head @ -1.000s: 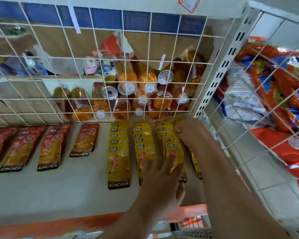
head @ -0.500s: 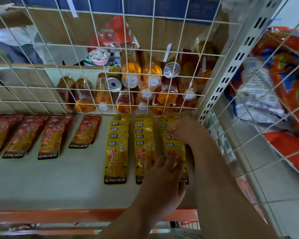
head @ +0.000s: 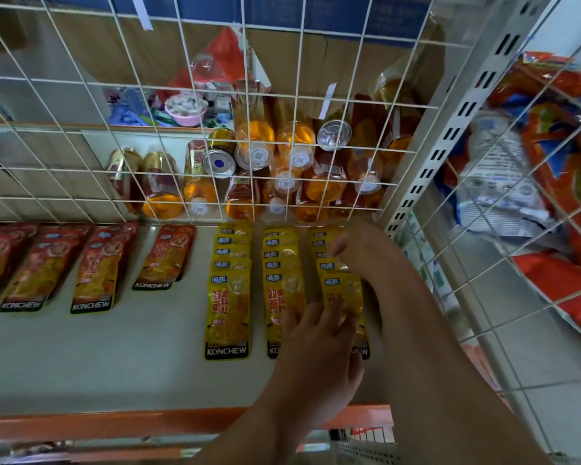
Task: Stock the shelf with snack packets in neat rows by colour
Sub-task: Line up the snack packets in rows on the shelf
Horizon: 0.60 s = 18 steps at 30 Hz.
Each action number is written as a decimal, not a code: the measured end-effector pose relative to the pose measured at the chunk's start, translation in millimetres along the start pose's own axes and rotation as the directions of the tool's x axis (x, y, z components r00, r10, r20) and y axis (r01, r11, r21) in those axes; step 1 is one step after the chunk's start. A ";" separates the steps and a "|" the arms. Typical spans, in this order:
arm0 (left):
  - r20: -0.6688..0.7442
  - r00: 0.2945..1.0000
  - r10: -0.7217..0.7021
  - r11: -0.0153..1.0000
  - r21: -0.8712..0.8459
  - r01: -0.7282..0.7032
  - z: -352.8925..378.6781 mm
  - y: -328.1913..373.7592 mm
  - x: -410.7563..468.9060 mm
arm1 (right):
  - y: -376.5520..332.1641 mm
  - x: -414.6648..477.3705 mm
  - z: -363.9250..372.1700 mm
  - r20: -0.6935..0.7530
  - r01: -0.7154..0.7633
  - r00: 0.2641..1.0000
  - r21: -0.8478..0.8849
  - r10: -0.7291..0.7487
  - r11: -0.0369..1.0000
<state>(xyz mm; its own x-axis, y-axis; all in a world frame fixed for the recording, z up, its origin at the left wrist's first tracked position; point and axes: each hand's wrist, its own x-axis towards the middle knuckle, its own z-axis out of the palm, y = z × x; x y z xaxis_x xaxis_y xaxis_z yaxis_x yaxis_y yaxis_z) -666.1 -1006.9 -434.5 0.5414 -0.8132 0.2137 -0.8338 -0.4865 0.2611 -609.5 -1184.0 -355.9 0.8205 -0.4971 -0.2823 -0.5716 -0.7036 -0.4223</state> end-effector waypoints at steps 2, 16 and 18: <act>-0.004 1.000 0.004 1.000 -0.005 -0.004 0.0 -0.2 -0.1 | 2.4 -0.8 1.5 -0.018 -0.002 1.000 0.013 0.003 1.000; -0.004 1.000 0.012 1.000 0.020 -0.011 2.0 2.2 3.2 | 8.5 -0.1 8.8 -0.082 -0.061 0.994 0.082 0.068 0.995; -0.006 1.000 -0.007 0.999 0.032 0.007 3.9 2.3 4.7 | 8.3 2.7 9.4 -0.082 -0.082 0.993 0.068 0.088 0.994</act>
<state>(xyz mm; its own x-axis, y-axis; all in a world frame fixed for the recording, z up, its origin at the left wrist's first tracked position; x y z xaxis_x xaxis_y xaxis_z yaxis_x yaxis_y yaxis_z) -665.9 -1013.1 -436.6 0.5479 -0.8077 0.2178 -0.8329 -0.5024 0.2320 -611.9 -1186.4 -368.2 0.7635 -0.5970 -0.2462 -0.6349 -0.6241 -0.4555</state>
